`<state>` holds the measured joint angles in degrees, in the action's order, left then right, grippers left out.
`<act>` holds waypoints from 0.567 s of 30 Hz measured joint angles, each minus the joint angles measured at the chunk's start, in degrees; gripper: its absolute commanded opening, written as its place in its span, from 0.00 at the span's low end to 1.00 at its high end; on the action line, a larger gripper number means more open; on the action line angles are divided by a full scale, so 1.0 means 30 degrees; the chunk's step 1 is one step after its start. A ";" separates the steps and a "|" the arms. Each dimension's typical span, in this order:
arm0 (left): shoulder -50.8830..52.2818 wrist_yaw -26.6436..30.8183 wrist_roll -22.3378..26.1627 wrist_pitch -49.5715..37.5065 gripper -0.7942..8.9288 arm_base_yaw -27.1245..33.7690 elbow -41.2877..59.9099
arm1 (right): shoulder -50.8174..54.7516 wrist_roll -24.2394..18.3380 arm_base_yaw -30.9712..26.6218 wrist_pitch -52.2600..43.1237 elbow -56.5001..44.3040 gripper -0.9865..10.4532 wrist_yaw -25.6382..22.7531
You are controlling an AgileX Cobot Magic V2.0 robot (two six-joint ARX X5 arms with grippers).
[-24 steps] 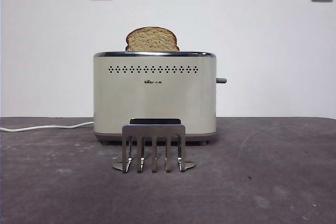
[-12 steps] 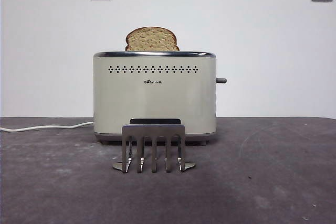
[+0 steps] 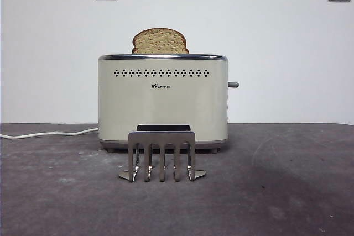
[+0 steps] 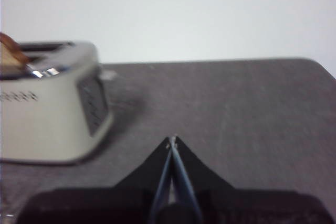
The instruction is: Pick up a slice of bread from the rack,put the bread on the toaster,press the button
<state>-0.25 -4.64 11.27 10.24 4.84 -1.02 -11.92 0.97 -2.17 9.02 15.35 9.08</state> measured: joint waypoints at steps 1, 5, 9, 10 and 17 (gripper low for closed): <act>0.0000 0.0000 0.0000 0.0000 0.08 0.0000 0.0000 | 0.0350 0.0087 -0.0007 -0.0036 -0.0444 0.09 -0.0219; 0.0000 0.0000 0.0000 0.0000 0.08 0.0000 0.0000 | 0.1858 0.0583 -0.0015 -0.0313 -0.2273 0.09 -0.0969; 0.0000 0.0000 0.0000 0.0000 0.08 0.0000 0.0000 | 0.2958 0.1297 -0.0015 -0.0248 -0.4022 0.09 -0.1093; 0.0000 0.0000 0.0000 0.0000 0.08 0.0000 0.0000 | 0.3169 0.1450 -0.0015 -0.0240 -0.4313 0.09 -0.1093; 0.0000 0.0000 0.0000 0.0000 0.08 0.0000 0.0000 | 0.3898 0.1865 -0.0015 0.0175 -0.4801 0.09 -0.1180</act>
<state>-0.25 -4.64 11.27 10.24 4.84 -1.02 -0.23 6.57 -2.22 9.54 0.95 5.54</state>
